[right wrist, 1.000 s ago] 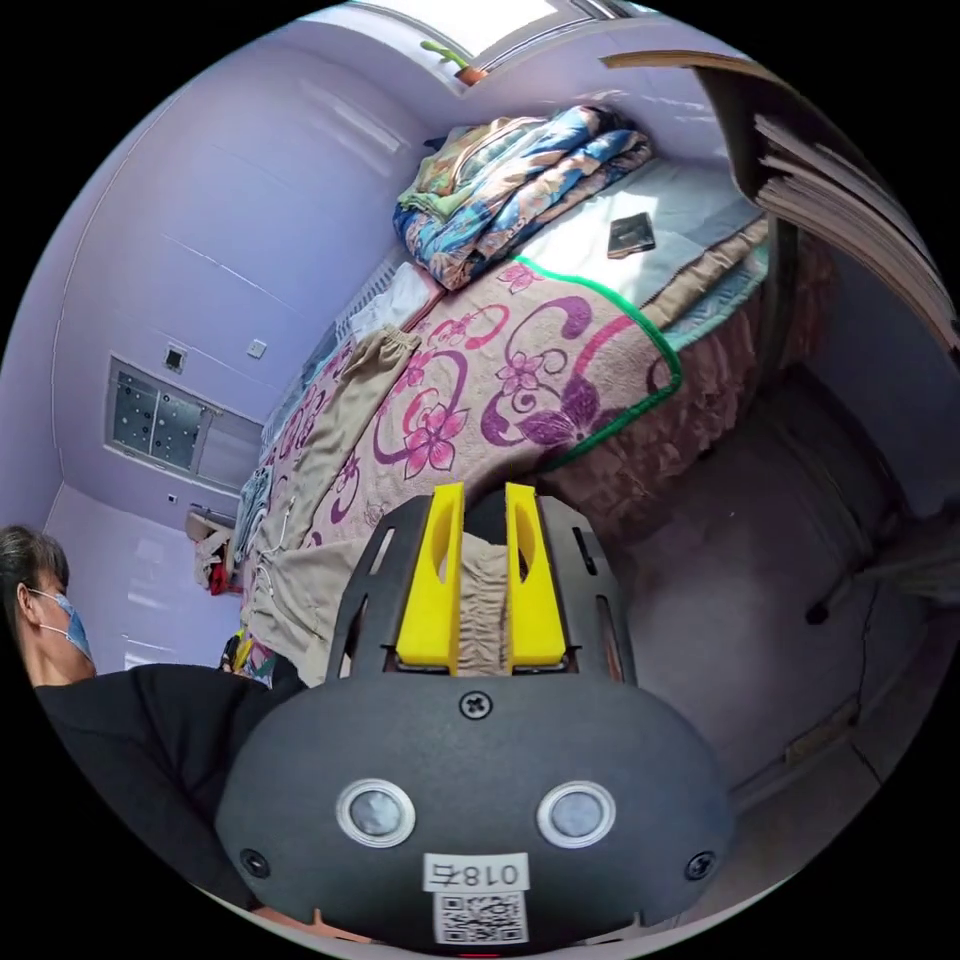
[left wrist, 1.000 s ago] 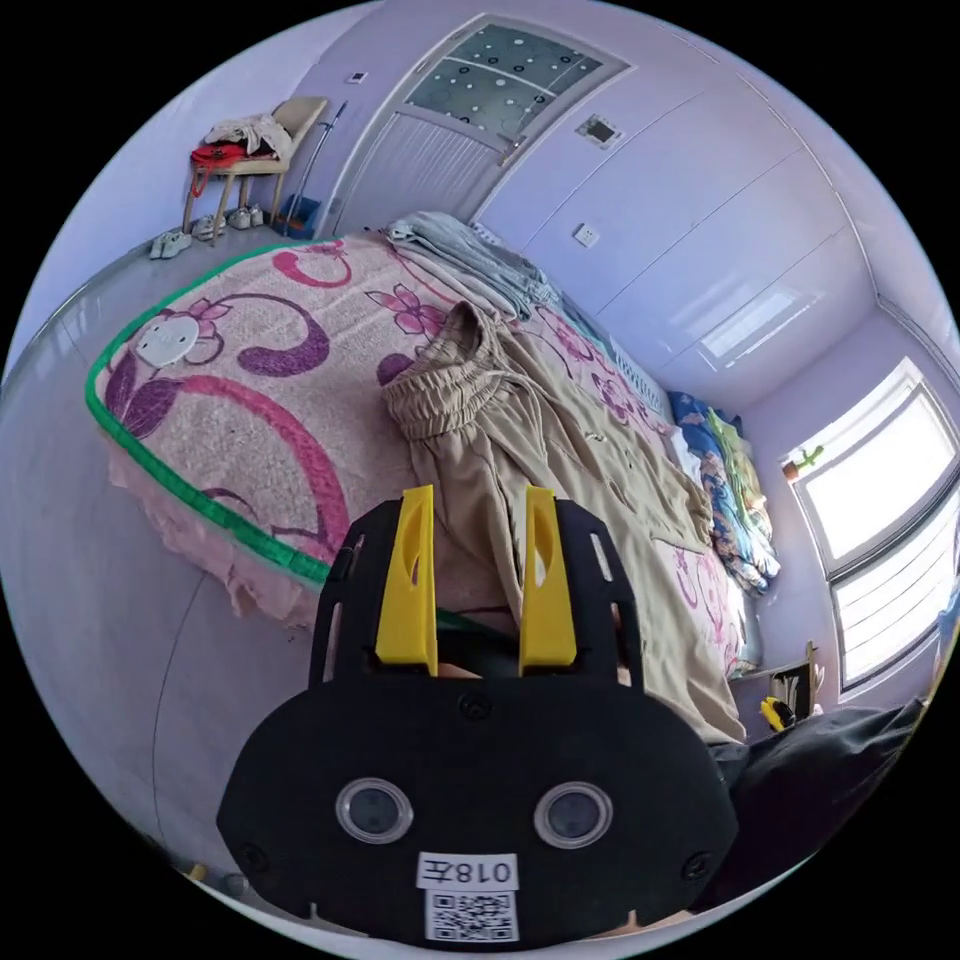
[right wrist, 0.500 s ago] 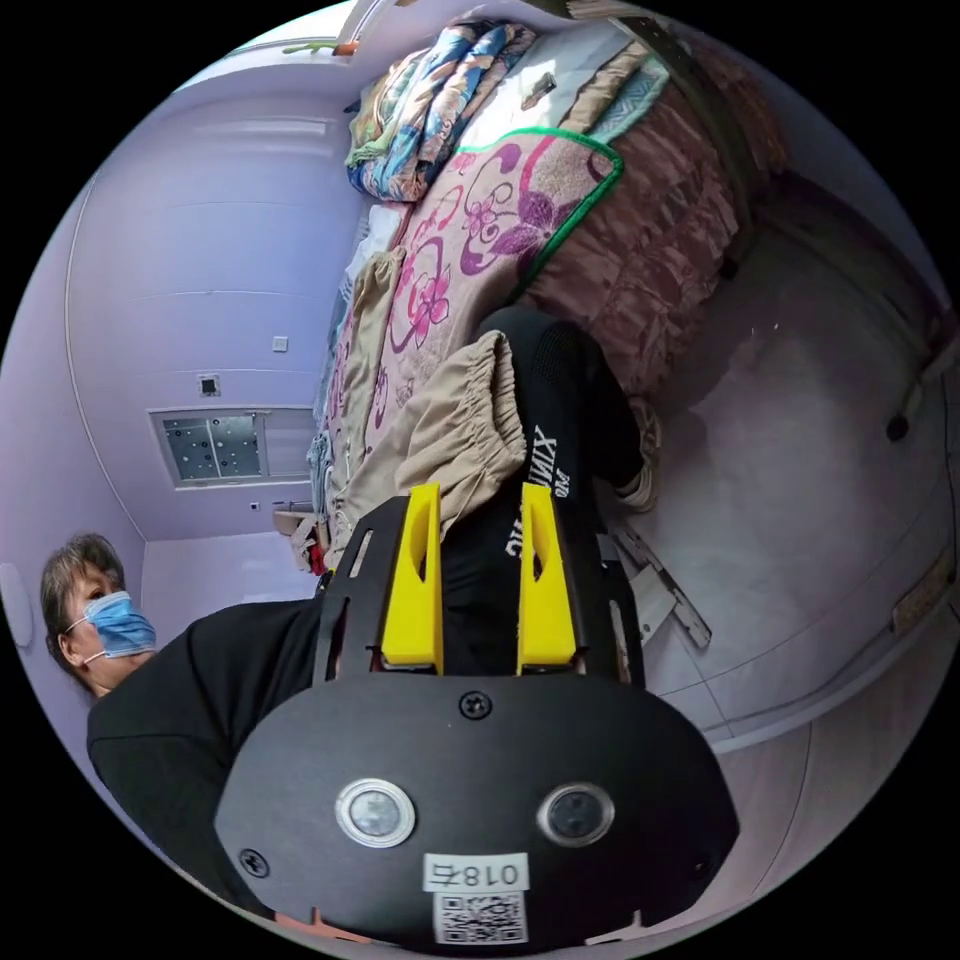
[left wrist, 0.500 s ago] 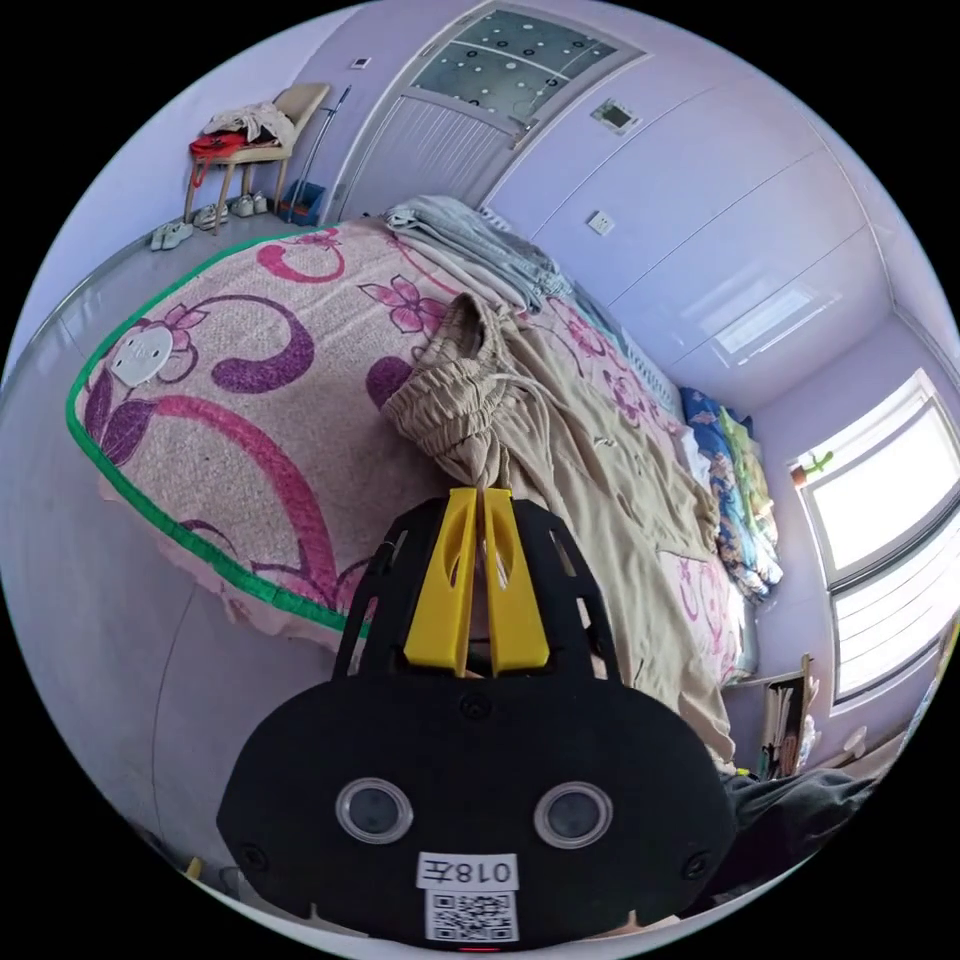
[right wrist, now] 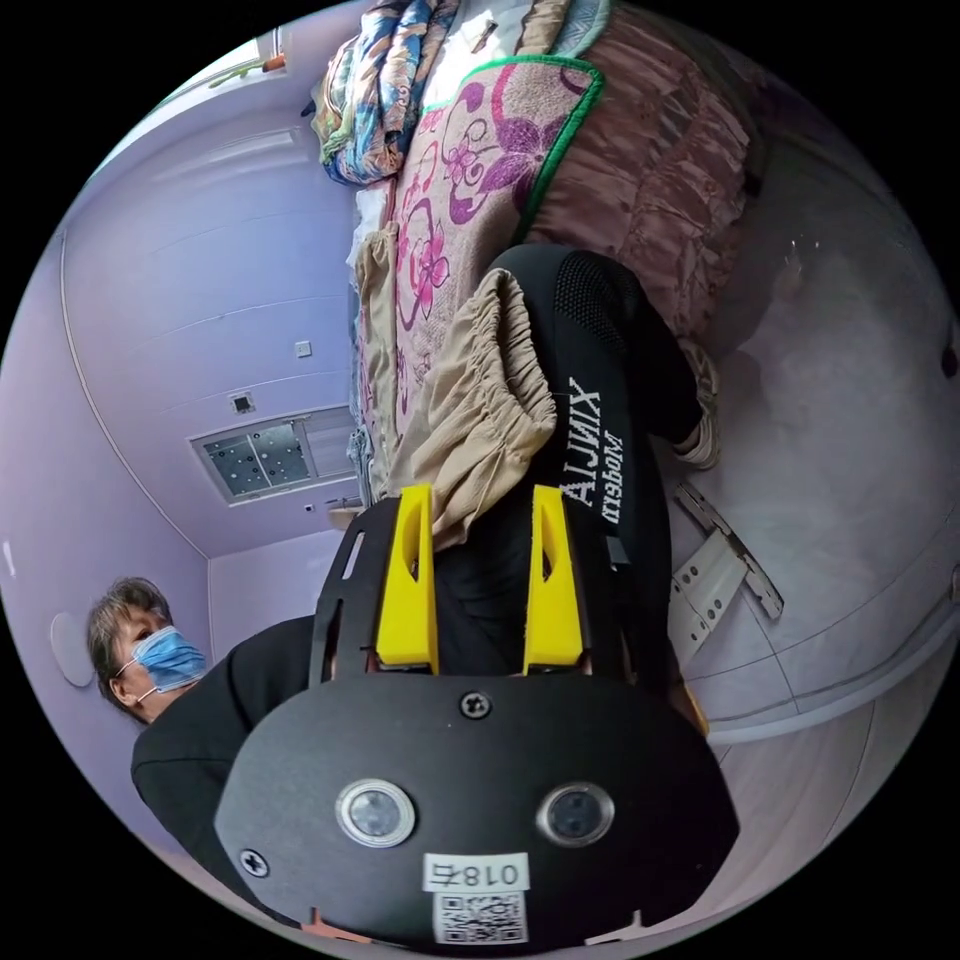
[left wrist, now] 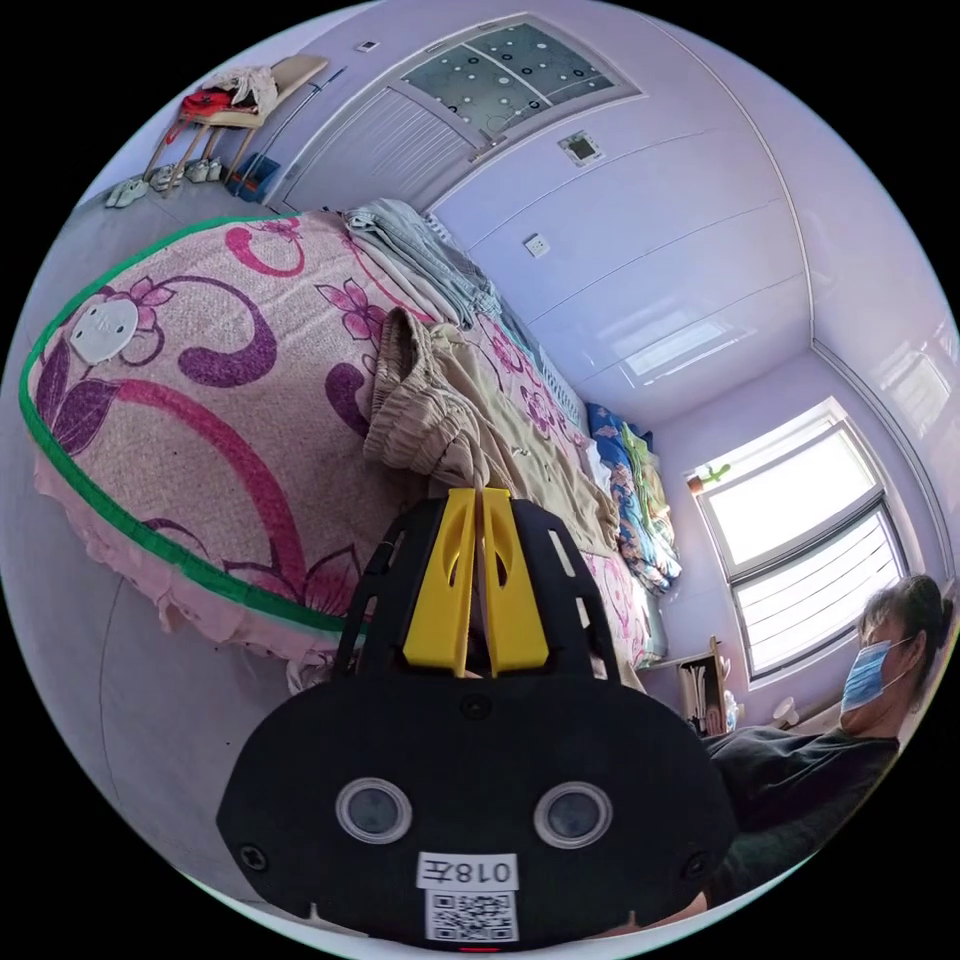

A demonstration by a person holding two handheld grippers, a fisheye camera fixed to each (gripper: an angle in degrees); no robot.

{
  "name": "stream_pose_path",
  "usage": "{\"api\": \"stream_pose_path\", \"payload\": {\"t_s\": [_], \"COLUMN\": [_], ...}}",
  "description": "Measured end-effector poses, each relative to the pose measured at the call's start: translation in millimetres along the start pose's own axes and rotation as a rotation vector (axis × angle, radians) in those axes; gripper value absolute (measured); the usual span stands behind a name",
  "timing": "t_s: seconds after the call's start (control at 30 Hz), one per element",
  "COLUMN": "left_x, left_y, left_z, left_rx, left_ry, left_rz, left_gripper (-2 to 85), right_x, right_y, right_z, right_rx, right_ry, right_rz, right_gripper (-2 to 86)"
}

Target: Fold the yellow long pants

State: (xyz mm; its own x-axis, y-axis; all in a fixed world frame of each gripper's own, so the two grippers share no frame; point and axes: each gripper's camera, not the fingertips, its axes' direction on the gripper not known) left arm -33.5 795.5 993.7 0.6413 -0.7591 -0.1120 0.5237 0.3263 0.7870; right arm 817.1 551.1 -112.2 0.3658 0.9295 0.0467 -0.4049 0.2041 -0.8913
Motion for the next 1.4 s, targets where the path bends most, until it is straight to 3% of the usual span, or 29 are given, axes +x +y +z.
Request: {"api": "stream_pose_path", "payload": {"t_s": [0.5, 0.67, 0.97, 1.17, 1.4], "left_x": [-60, -75, -98, -121, -89], "left_y": [61, 76, 96, 105, 18], "left_z": [55, 66, 41, 22, 53], "left_rx": [-0.004, 0.014, 0.121, 0.177, 0.237], "left_ry": [0.045, 0.066, 0.132, 0.156, 0.206], "left_rz": [-0.013, -0.03, -0.059, -0.124, -0.115], "left_gripper": [-1.0, -1.0, -1.0, -1.0, -1.0], "right_x": [-41, -48, -122, -145, -239], "right_y": [-25, -34, -61, -104, -222], "right_z": [31, 44, 29, 45, 108], "right_rx": [-0.063, -0.003, 0.183, 0.222, 0.198], "right_ry": [0.166, 0.144, -0.141, -0.228, -0.281], "right_rz": [-0.05, -0.071, -0.281, -0.237, -0.377], "right_gripper": [12.0, 2.2, 0.5, 0.3, 0.4]}}
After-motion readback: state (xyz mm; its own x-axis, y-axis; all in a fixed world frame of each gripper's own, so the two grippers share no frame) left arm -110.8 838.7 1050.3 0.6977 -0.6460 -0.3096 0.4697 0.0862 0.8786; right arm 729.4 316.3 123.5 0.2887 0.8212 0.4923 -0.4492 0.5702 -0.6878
